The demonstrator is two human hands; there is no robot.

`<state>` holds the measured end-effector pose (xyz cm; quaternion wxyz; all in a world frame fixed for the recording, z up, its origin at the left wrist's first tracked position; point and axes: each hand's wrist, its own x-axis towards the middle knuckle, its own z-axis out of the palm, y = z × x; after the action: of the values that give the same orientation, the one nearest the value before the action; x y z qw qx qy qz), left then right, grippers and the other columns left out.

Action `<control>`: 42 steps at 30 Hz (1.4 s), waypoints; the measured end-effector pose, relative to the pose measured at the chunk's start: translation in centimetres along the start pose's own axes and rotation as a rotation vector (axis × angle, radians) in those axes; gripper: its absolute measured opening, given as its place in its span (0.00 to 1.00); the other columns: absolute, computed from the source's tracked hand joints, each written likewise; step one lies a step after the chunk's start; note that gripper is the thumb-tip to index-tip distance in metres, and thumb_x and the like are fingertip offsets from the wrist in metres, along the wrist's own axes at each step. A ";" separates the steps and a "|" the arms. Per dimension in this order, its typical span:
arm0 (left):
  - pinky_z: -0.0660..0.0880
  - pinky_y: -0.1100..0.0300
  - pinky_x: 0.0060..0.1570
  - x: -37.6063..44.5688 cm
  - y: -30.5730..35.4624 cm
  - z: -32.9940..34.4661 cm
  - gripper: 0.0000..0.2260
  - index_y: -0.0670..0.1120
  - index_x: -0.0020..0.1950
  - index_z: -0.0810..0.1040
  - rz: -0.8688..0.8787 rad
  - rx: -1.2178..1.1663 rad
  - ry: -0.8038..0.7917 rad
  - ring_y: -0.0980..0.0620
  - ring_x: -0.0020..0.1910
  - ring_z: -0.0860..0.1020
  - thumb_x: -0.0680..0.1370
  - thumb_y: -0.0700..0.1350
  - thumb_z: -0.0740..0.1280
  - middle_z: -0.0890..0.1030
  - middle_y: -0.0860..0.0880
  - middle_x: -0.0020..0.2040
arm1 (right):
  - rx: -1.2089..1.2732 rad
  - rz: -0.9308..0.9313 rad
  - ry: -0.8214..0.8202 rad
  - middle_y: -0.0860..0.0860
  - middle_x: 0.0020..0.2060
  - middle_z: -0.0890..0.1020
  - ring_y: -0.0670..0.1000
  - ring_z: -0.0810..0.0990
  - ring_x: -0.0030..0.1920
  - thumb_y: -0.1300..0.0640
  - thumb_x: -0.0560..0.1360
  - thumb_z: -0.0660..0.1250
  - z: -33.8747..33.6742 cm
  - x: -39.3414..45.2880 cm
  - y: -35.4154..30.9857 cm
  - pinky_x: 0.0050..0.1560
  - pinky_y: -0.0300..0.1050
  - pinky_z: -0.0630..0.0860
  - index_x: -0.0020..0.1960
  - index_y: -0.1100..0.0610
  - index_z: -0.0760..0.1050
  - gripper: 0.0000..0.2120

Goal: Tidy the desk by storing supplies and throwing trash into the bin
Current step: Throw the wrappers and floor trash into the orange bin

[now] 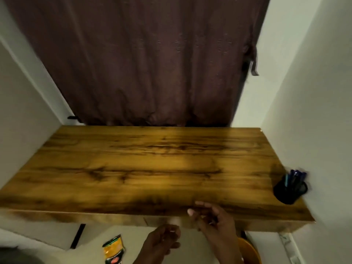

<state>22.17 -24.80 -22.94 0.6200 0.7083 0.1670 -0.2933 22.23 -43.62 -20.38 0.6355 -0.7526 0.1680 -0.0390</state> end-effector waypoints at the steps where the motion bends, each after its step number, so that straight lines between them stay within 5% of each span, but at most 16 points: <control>1: 0.76 0.55 0.54 -0.6 -0.2 -1.3 0.14 0.51 0.58 0.82 -0.003 -0.010 0.017 0.54 0.48 0.87 0.75 0.55 0.75 0.88 0.54 0.48 | -0.014 -0.016 -0.041 0.47 0.38 0.87 0.48 0.85 0.36 0.50 0.65 0.82 1.5 -0.4 -0.4 0.41 0.46 0.82 0.49 0.46 0.84 0.14; 9: 0.75 0.55 0.53 -4.4 -4.4 -12.5 0.26 0.54 0.57 0.83 0.039 -0.051 0.046 0.53 0.49 0.87 0.62 0.64 0.72 0.88 0.53 0.50 | -0.047 -0.064 -0.173 0.49 0.40 0.87 0.52 0.84 0.35 0.48 0.65 0.81 12.8 -5.0 -1.1 0.39 0.45 0.82 0.50 0.48 0.84 0.15; 14: 0.74 0.59 0.49 -7.9 -7.9 -21.3 0.21 0.51 0.59 0.83 0.067 -0.065 0.095 0.53 0.49 0.87 0.69 0.56 0.70 0.88 0.52 0.50 | -0.066 -0.065 -0.200 0.48 0.40 0.87 0.50 0.84 0.35 0.52 0.68 0.81 20.8 -9.1 -1.1 0.36 0.42 0.80 0.50 0.48 0.84 0.12; 22: 0.74 0.56 0.46 -12.8 -12.6 -33.1 0.24 0.49 0.59 0.83 0.083 -0.166 0.275 0.51 0.48 0.87 0.67 0.60 0.72 0.88 0.49 0.49 | -0.097 -0.042 -0.313 0.46 0.41 0.87 0.51 0.84 0.35 0.51 0.69 0.80 30.5 -14.6 -1.9 0.33 0.38 0.77 0.51 0.48 0.83 0.12; 26: 0.73 0.53 0.49 -13.8 -13.3 -35.7 0.14 0.47 0.59 0.83 0.100 -0.207 0.334 0.51 0.46 0.88 0.77 0.53 0.73 0.88 0.50 0.48 | -0.113 -0.027 -0.355 0.45 0.41 0.87 0.49 0.84 0.36 0.49 0.69 0.79 33.5 -15.0 -2.2 0.34 0.39 0.77 0.49 0.46 0.83 0.10; 31: 0.77 0.50 0.54 -13.8 -14.0 -37.3 0.25 0.53 0.58 0.83 0.119 -0.244 0.401 0.50 0.50 0.87 0.67 0.65 0.71 0.88 0.51 0.51 | -0.116 -0.007 -0.415 0.45 0.42 0.87 0.50 0.85 0.37 0.45 0.70 0.78 36.2 -14.3 -2.0 0.35 0.40 0.78 0.50 0.45 0.84 0.10; 37: 0.77 0.51 0.53 -12.8 -13.8 -38.7 0.30 0.51 0.58 0.83 0.118 -0.316 0.485 0.50 0.50 0.87 0.63 0.67 0.71 0.88 0.49 0.51 | -0.070 0.016 -0.505 0.48 0.40 0.86 0.48 0.83 0.36 0.50 0.71 0.78 39.0 -12.0 -1.7 0.33 0.37 0.77 0.49 0.48 0.84 0.08; 42: 0.78 0.51 0.53 -12.3 -13.1 -39.9 0.23 0.50 0.60 0.82 0.057 -0.335 0.586 0.51 0.50 0.87 0.71 0.61 0.71 0.88 0.50 0.52 | -0.030 0.044 -0.591 0.50 0.38 0.86 0.46 0.83 0.34 0.53 0.72 0.77 41.3 -10.0 -1.5 0.31 0.36 0.76 0.48 0.50 0.85 0.05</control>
<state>13.14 18.05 -23.10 0.6613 0.6552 0.3640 -0.0285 24.39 -1.42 -25.19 0.6464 -0.7368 -0.0077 0.1981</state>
